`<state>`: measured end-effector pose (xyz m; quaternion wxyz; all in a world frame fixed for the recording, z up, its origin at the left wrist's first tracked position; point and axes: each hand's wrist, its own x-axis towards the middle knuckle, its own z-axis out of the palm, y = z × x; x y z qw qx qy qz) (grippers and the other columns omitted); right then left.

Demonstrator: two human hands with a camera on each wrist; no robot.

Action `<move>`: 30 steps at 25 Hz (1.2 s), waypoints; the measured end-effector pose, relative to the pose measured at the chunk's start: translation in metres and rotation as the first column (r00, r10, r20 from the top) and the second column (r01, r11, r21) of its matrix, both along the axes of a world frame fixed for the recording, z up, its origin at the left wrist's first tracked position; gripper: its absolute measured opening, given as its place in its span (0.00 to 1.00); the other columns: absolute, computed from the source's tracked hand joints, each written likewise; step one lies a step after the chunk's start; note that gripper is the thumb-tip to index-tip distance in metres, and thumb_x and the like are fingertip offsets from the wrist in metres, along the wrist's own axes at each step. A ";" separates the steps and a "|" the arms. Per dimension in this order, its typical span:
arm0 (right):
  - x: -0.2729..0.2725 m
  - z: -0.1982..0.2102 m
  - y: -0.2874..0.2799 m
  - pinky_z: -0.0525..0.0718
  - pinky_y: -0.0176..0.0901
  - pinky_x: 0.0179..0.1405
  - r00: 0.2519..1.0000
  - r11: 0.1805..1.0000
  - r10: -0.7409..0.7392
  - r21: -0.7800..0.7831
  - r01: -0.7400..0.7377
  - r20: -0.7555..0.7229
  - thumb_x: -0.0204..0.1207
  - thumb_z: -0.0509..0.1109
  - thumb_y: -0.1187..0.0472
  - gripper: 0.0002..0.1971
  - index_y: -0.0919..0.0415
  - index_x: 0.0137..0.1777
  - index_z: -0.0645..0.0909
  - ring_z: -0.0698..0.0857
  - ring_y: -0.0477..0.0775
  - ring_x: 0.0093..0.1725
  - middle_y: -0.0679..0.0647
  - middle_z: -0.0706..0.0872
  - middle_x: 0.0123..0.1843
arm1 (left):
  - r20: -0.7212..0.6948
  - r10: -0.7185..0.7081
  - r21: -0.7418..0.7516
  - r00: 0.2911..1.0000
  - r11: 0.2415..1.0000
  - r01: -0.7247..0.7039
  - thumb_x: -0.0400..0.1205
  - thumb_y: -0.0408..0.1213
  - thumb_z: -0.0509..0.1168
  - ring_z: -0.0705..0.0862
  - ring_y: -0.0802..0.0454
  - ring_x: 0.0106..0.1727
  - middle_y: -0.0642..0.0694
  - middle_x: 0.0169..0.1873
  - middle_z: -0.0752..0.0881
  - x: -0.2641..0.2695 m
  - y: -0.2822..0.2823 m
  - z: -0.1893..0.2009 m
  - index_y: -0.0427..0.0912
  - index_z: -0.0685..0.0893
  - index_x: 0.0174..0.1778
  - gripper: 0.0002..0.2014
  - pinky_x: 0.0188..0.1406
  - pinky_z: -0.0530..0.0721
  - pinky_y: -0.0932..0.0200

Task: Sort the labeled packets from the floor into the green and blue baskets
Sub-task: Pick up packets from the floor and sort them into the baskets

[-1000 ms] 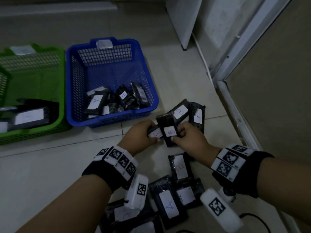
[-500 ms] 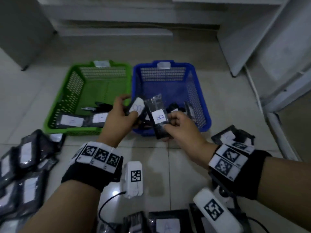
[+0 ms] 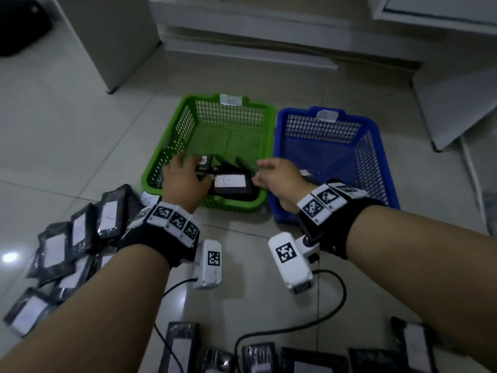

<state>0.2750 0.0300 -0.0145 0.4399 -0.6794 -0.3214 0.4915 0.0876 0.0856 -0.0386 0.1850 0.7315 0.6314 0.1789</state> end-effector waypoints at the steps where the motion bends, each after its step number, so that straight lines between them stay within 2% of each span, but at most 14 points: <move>1: 0.003 0.002 -0.007 0.84 0.52 0.63 1.000 1.000 0.019 0.018 -0.020 0.015 0.77 0.64 0.75 0.18 0.71 0.68 0.76 0.85 0.64 0.60 0.65 0.82 0.60 | -0.038 -0.009 0.012 0.999 1.000 0.010 0.76 0.47 0.68 0.67 0.32 0.74 0.34 0.75 0.69 0.001 -0.001 0.000 0.44 0.77 0.71 0.27 0.74 0.68 0.41; 3: 0.015 0.008 -0.030 0.87 0.44 0.54 0.996 0.997 0.032 0.068 -0.037 0.079 0.80 0.62 0.73 0.15 0.70 0.65 0.78 0.87 0.60 0.55 0.64 0.84 0.58 | -0.027 -0.040 0.066 0.999 0.997 0.042 0.77 0.46 0.68 0.66 0.32 0.75 0.35 0.75 0.68 0.007 -0.009 0.005 0.45 0.78 0.71 0.25 0.75 0.65 0.42; 6: 0.040 0.011 -0.083 0.86 0.39 0.38 0.968 0.991 0.033 0.118 -0.064 0.249 0.78 0.63 0.73 0.09 0.66 0.53 0.83 0.85 0.53 0.41 0.57 0.86 0.43 | 0.063 -0.189 0.267 0.980 0.949 0.166 0.75 0.38 0.66 0.73 0.33 0.67 0.34 0.65 0.75 0.030 -0.041 0.013 0.42 0.84 0.61 0.18 0.68 0.70 0.46; 7: 0.053 0.008 -0.110 0.85 0.39 0.38 0.942 0.992 0.036 0.105 -0.075 0.332 0.77 0.64 0.72 0.09 0.62 0.48 0.84 0.85 0.50 0.39 0.52 0.86 0.40 | 0.101 -0.287 0.317 0.953 0.917 0.242 0.74 0.36 0.65 0.76 0.35 0.62 0.36 0.60 0.78 0.045 -0.059 0.012 0.42 0.85 0.57 0.15 0.65 0.73 0.48; 9: 0.077 0.003 -0.156 0.82 0.28 0.40 0.880 0.993 0.056 0.066 -0.099 0.471 0.75 0.66 0.71 0.09 0.58 0.45 0.85 0.83 0.40 0.37 0.46 0.86 0.38 | 0.166 -0.486 0.330 0.858 0.847 0.416 0.74 0.34 0.65 0.79 0.43 0.54 0.40 0.51 0.79 0.072 -0.095 0.010 0.43 0.85 0.52 0.12 0.57 0.76 0.53; 11: 0.103 -0.006 -0.205 0.77 0.19 0.40 0.818 0.994 0.065 0.033 -0.102 0.572 0.74 0.66 0.71 0.09 0.59 0.44 0.86 0.82 0.36 0.37 0.47 0.87 0.40 | 0.211 -0.637 0.235 0.741 0.769 0.595 0.75 0.35 0.66 0.79 0.52 0.48 0.47 0.46 0.81 0.101 -0.138 0.000 0.46 0.85 0.50 0.10 0.52 0.78 0.56; 13: 0.128 -0.017 -0.253 0.76 0.26 0.40 0.765 0.995 0.100 -0.062 -0.078 0.636 0.74 0.66 0.72 0.10 0.59 0.45 0.86 0.81 0.41 0.39 0.51 0.86 0.43 | 0.271 -0.708 0.008 0.652 0.679 0.734 0.76 0.37 0.66 0.80 0.58 0.44 0.52 0.43 0.83 0.127 -0.180 -0.014 0.50 0.85 0.49 0.08 0.50 0.81 0.57; 15: 0.150 -0.031 -0.295 0.74 0.35 0.38 0.736 0.979 0.131 -0.203 0.008 0.664 0.73 0.67 0.71 0.08 0.60 0.47 0.83 0.80 0.46 0.40 0.56 0.84 0.45 | 0.282 -0.764 -0.207 0.581 0.543 0.814 0.77 0.42 0.68 0.82 0.58 0.44 0.55 0.44 0.82 0.152 -0.214 -0.029 0.54 0.85 0.51 0.08 0.51 0.83 0.54; 18: 0.164 -0.044 -0.343 0.70 0.40 0.34 0.741 0.911 0.186 -0.396 0.116 0.645 0.70 0.75 0.61 0.12 0.61 0.49 0.75 0.81 0.57 0.45 0.61 0.80 0.48 | 0.197 -0.862 -0.442 0.466 0.346 0.828 0.70 0.53 0.74 0.81 0.54 0.52 0.53 0.50 0.79 0.183 -0.257 -0.045 0.53 0.78 0.62 0.25 0.54 0.82 0.54; 20: 0.157 -0.050 -0.358 0.67 0.37 0.28 0.784 0.850 0.242 -0.514 0.113 0.572 0.68 0.79 0.53 0.22 0.59 0.50 0.69 0.79 0.55 0.44 0.56 0.79 0.47 | 0.153 -0.905 -0.524 0.396 0.266 0.809 0.65 0.54 0.78 0.80 0.51 0.54 0.50 0.53 0.80 0.196 -0.274 -0.051 0.50 0.74 0.64 0.34 0.51 0.81 0.55; 23: 0.145 -0.054 -0.360 0.69 0.33 0.29 0.823 0.834 0.213 -0.536 0.127 0.527 0.65 0.80 0.52 0.27 0.58 0.55 0.67 0.78 0.52 0.46 0.52 0.78 0.49 | 0.119 -0.925 -0.591 0.362 0.227 0.774 0.63 0.53 0.80 0.82 0.49 0.50 0.48 0.49 0.85 0.205 -0.278 -0.051 0.47 0.77 0.58 0.31 0.47 0.81 0.56; 25: 0.144 -0.051 -0.352 0.77 0.40 0.38 0.857 0.836 0.181 -0.535 0.124 0.482 0.63 0.81 0.53 0.25 0.59 0.55 0.74 0.81 0.53 0.49 0.52 0.80 0.48 | 0.132 -0.924 -0.607 0.358 0.210 0.766 0.65 0.52 0.78 0.82 0.50 0.45 0.48 0.42 0.85 0.208 -0.266 -0.046 0.44 0.82 0.50 0.23 0.41 0.78 0.57; 28: 0.149 -0.043 -0.334 0.84 0.55 0.48 0.929 0.861 0.129 -0.503 0.069 0.348 0.65 0.80 0.57 0.11 0.62 0.39 0.83 0.86 0.58 0.45 0.60 0.87 0.42 | 0.250 -0.860 -0.628 0.445 0.206 0.751 0.71 0.50 0.75 0.85 0.49 0.50 0.45 0.47 0.88 0.208 -0.236 -0.033 0.42 0.86 0.51 0.18 0.51 0.81 0.55; 30: 0.150 -0.036 -0.319 0.86 0.60 0.49 0.969 0.889 -0.010 -0.442 0.121 0.246 0.68 0.78 0.59 0.12 0.68 0.44 0.85 0.88 0.64 0.47 0.68 0.88 0.47 | 0.284 -0.814 -0.600 0.508 0.263 0.756 0.74 0.49 0.73 0.86 0.49 0.51 0.45 0.49 0.89 0.205 -0.213 -0.022 0.44 0.86 0.52 0.16 0.55 0.83 0.52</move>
